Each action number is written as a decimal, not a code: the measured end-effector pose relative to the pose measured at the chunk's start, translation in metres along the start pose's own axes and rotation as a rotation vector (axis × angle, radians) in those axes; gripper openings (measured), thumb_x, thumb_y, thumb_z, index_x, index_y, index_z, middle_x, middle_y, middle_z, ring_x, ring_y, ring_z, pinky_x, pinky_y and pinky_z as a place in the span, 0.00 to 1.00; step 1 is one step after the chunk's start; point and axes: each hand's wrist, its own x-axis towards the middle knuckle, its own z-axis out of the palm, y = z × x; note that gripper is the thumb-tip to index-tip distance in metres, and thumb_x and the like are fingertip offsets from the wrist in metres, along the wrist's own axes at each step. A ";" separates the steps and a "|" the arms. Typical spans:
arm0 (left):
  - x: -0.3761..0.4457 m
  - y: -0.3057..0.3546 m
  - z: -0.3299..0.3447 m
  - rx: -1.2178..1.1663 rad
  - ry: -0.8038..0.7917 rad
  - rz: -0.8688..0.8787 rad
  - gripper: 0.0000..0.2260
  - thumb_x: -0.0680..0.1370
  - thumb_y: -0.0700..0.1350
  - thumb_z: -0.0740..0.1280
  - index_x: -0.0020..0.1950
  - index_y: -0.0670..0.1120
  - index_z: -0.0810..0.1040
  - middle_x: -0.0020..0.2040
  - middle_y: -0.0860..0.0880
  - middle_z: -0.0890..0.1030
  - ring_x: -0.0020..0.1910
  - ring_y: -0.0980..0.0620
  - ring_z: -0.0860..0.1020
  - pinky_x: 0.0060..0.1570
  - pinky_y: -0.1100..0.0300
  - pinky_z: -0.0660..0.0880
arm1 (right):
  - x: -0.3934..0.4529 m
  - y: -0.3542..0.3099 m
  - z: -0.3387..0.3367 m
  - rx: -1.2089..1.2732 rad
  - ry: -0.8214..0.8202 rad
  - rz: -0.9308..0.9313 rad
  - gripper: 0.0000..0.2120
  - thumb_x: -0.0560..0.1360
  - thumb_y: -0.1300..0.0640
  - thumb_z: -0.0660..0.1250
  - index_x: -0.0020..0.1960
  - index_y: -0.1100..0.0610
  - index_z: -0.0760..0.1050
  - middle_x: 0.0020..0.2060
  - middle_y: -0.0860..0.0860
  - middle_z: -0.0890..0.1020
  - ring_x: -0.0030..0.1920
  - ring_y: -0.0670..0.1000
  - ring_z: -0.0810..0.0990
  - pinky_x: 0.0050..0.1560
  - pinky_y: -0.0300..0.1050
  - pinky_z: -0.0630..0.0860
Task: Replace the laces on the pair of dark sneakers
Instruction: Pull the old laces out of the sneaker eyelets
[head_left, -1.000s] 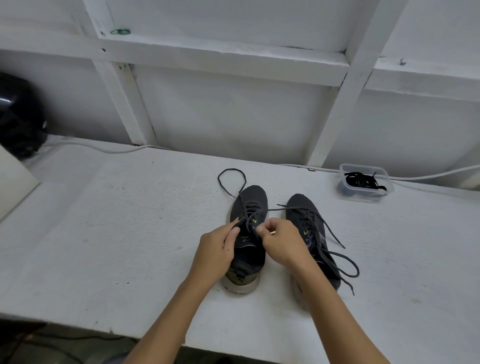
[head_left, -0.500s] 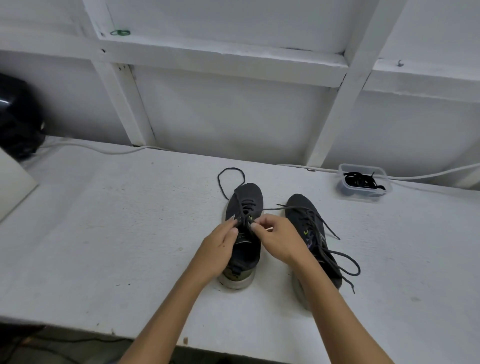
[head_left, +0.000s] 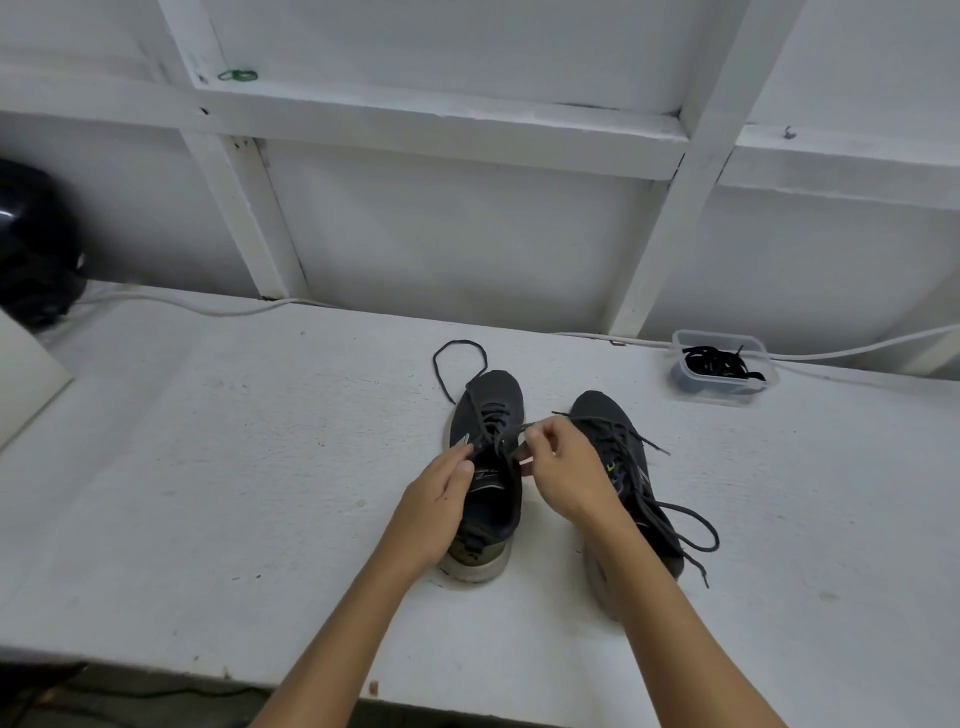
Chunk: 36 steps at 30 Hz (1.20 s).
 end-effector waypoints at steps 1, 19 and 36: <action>0.000 -0.001 0.000 -0.002 -0.002 0.001 0.18 0.85 0.53 0.55 0.76 0.57 0.67 0.71 0.63 0.69 0.68 0.67 0.65 0.67 0.66 0.60 | 0.001 -0.002 -0.001 0.014 0.041 0.016 0.10 0.84 0.51 0.60 0.49 0.53 0.75 0.42 0.48 0.85 0.45 0.48 0.85 0.47 0.45 0.78; 0.002 -0.003 0.002 -0.011 0.015 0.001 0.18 0.85 0.52 0.56 0.75 0.56 0.69 0.72 0.62 0.70 0.70 0.64 0.66 0.72 0.62 0.62 | -0.008 0.002 -0.001 0.143 -0.026 0.135 0.16 0.79 0.40 0.67 0.44 0.52 0.83 0.39 0.50 0.85 0.41 0.48 0.85 0.41 0.45 0.85; 0.003 -0.005 0.002 -0.024 0.022 -0.007 0.17 0.85 0.52 0.56 0.74 0.58 0.70 0.69 0.66 0.70 0.69 0.66 0.66 0.69 0.66 0.61 | -0.003 0.002 -0.007 0.067 0.079 -0.024 0.12 0.82 0.53 0.64 0.43 0.57 0.78 0.38 0.50 0.85 0.40 0.46 0.86 0.43 0.47 0.76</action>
